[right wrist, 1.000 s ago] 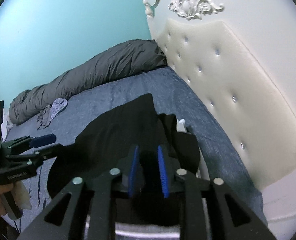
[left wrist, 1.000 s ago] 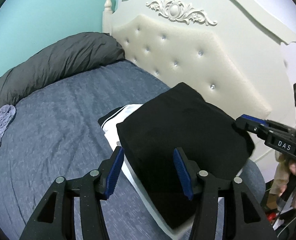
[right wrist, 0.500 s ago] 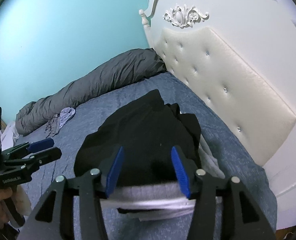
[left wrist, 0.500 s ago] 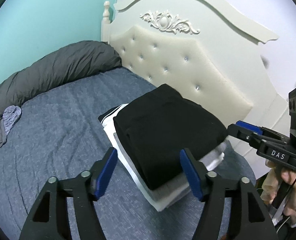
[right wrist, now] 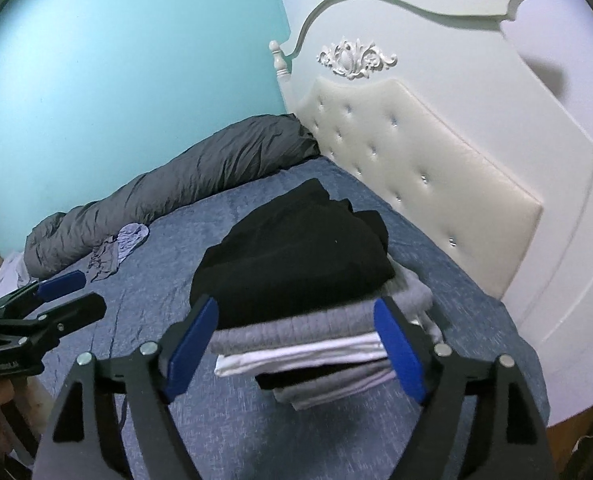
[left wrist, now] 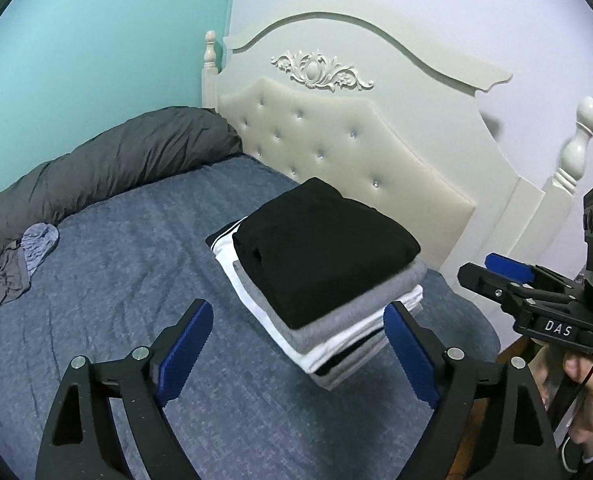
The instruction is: Fold clothes
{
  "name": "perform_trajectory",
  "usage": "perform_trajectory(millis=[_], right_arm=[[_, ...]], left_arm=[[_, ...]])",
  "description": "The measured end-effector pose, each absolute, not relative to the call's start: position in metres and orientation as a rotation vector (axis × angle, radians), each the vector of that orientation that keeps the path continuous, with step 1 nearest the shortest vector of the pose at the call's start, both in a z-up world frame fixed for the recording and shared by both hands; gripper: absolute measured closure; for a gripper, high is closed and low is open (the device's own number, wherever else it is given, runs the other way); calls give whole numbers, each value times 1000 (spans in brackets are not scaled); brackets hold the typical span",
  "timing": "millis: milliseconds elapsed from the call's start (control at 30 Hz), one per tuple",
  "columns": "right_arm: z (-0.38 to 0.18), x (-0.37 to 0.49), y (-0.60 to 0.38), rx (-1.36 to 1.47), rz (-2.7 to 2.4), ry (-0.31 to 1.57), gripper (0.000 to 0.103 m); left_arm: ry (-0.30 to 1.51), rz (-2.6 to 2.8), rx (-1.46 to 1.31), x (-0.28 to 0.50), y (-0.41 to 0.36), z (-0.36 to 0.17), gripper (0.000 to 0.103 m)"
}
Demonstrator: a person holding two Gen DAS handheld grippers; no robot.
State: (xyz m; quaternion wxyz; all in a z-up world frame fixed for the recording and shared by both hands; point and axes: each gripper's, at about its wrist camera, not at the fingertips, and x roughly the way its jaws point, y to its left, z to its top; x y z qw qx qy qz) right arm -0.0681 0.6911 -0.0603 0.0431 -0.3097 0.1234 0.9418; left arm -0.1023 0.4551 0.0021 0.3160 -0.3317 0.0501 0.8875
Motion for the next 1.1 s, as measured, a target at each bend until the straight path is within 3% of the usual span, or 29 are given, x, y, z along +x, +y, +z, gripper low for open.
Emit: perform_trajectory(millis=[133,300,1100], right_arm=[[-53,-48,680,-923,2875,342,18],[-46,-24,664,-896,2869,308,16],[-35,68,614,-803,2852,298,1]], left_arm=[[124,2348,-854,-87,443,6,3],[125,2350,-828,-69,430,12,1],[106,2359,-775,-6,385,14,0]])
